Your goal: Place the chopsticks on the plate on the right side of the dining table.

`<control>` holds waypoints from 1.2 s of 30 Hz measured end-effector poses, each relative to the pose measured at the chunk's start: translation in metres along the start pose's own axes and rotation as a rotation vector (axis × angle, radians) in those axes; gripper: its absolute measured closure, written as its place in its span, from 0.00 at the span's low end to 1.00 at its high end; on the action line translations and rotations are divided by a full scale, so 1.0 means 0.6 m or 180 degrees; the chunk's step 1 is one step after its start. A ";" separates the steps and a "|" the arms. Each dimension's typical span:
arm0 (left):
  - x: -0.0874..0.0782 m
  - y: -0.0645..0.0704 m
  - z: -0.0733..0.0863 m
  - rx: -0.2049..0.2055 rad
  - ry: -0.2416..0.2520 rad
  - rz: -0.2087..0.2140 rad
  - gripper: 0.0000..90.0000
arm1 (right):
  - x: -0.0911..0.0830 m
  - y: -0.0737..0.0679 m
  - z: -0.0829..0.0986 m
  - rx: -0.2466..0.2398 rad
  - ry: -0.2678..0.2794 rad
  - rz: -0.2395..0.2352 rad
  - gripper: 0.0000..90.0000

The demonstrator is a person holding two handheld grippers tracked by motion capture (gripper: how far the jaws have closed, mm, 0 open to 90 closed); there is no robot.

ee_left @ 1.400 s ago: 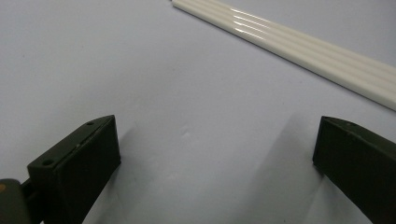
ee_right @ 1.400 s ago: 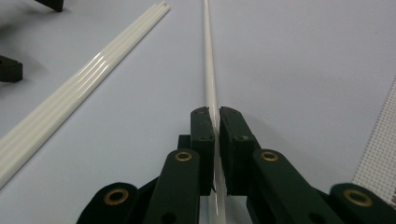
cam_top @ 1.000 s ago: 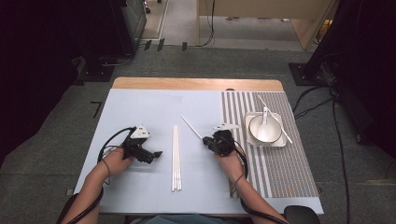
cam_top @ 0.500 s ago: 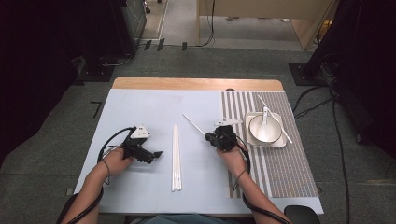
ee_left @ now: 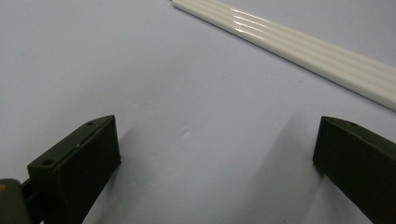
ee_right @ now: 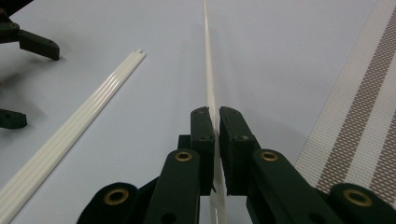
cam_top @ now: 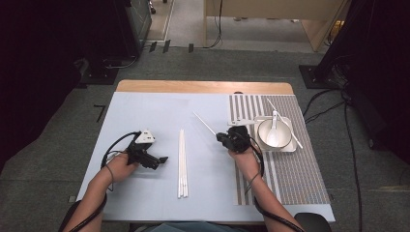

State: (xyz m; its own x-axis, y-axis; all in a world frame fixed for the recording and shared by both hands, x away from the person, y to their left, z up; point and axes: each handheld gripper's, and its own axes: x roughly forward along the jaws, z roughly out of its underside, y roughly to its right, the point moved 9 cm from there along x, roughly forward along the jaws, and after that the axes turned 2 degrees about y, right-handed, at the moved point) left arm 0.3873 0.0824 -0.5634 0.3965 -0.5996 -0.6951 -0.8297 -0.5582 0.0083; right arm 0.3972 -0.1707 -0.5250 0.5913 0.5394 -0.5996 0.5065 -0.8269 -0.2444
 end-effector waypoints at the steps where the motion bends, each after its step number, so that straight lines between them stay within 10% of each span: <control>1: 0.000 0.000 0.000 0.0000 0.0000 0.0001 0.00 | -0.001 0.002 -0.001 -0.0002 0.0004 0.0006 0.95; 36: 0.000 0.000 0.000 0.0000 -0.0002 0.0001 0.00 | -0.041 0.053 -0.027 0.0165 -0.0020 0.0072 0.95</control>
State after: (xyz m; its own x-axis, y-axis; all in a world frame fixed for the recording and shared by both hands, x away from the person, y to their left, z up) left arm 0.3872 0.0824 -0.5634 0.3961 -0.5994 -0.6956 -0.8297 -0.5582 0.0086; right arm 0.4089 -0.2080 -0.5057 0.5982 0.5196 -0.6100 0.4599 -0.8460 -0.2697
